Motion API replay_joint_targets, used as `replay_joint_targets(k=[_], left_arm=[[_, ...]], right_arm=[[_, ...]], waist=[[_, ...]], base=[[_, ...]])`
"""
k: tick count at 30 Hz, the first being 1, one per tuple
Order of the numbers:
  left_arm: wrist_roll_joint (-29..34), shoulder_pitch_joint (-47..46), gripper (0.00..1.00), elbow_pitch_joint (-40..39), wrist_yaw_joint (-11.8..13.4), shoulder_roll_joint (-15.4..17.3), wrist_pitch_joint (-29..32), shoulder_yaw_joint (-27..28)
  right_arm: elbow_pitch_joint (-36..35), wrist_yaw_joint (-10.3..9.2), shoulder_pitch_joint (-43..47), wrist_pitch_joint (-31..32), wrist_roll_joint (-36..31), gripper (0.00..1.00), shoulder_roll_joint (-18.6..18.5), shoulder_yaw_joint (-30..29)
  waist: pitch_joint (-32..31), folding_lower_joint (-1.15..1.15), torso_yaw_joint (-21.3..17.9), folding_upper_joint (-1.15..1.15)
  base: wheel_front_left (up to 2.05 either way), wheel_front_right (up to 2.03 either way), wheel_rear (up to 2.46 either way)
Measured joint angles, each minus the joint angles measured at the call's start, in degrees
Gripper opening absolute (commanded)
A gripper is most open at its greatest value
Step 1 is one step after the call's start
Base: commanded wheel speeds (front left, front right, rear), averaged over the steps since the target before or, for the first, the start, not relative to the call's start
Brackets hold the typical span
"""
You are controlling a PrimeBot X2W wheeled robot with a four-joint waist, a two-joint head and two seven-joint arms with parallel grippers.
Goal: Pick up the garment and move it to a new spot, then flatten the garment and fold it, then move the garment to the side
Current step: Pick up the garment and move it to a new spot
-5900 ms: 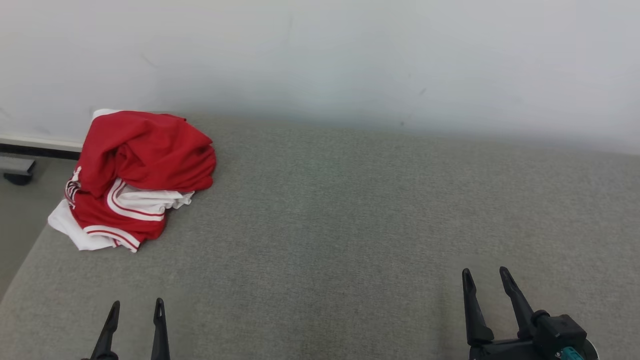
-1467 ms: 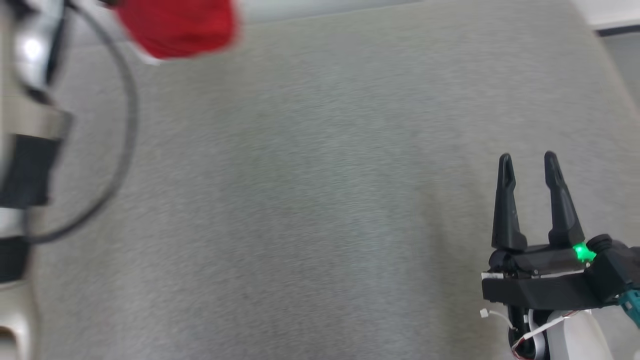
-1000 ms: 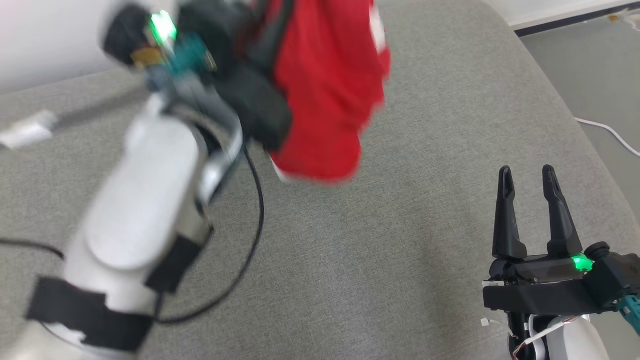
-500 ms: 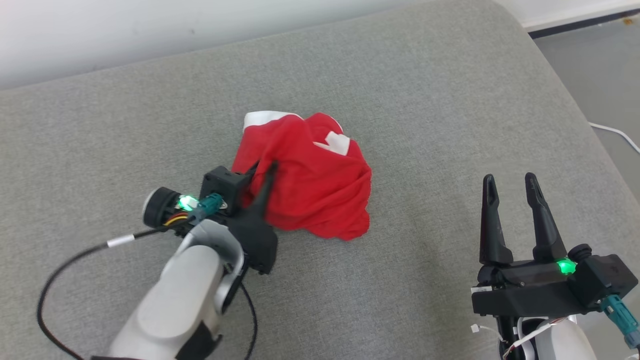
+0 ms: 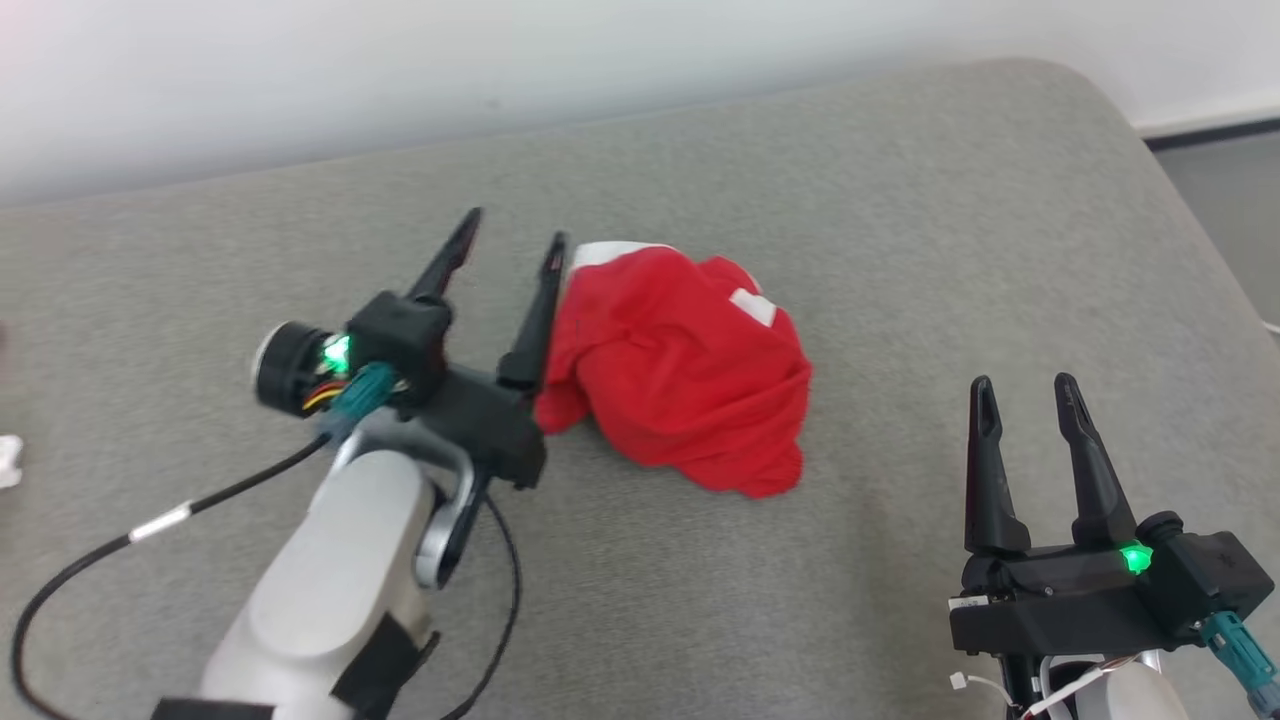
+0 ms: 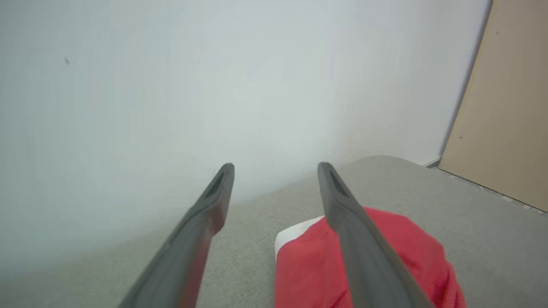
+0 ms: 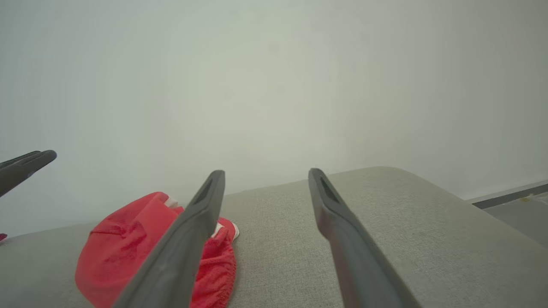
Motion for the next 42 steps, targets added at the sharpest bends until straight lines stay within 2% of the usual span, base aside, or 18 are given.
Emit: replay_joint_targets(k=[8,13,20,25,30,34,42], left_arm=[[0.55,6.61,1.00,-5.16,1.16,4.77,-0.66,2.23],[1.52,12.40,1.00,-11.54,2.07,8.25,-0.80,4.70],[2.18,23.82,1.00,-19.98,4.05,10.58,-0.81,9.50],[2.64,31.01,1.00,-25.26,4.79,10.21,-0.80,14.69],[5.79,37.49,1.00,-28.03,5.27,8.82,-0.81,18.44],[7.69,42.29,1.00,-29.94,4.39,6.70,-0.81,21.43],[11.14,46.39,1.00,-28.00,3.39,4.86,-0.81,24.55]], right_arm=[[-0.03,0.00,1.46,0.00,-0.86,1.00,0.01,-0.36],[0.02,0.00,2.15,0.00,-0.99,1.00,0.02,0.11],[0.60,0.00,3.71,0.00,-1.27,1.00,0.01,-0.23],[1.08,0.00,4.63,0.00,-1.55,1.00,0.02,-0.16],[2.00,0.00,5.61,0.00,-2.41,1.00,0.02,-0.15],[2.94,0.00,6.67,0.01,-2.57,1.00,0.02,-0.32],[4.27,0.00,8.32,0.00,-3.70,1.00,0.02,-0.19]], waist=[[-2.23,0.00,5.07,0.00],[-3.89,0.00,7.79,0.00],[-6.52,0.00,9.95,0.00],[-8.23,0.00,10.64,0.00],[-9.51,0.00,10.71,0.00],[-10.45,0.00,10.49,0.01],[-11.16,0.00,10.17,0.00]], base=[[0.00,0.00,0.00],[0.00,0.00,0.00],[0.00,0.00,0.00],[0.00,0.00,0.00],[0.00,0.00,0.00],[0.00,0.00,0.00],[0.00,0.00,0.00]])
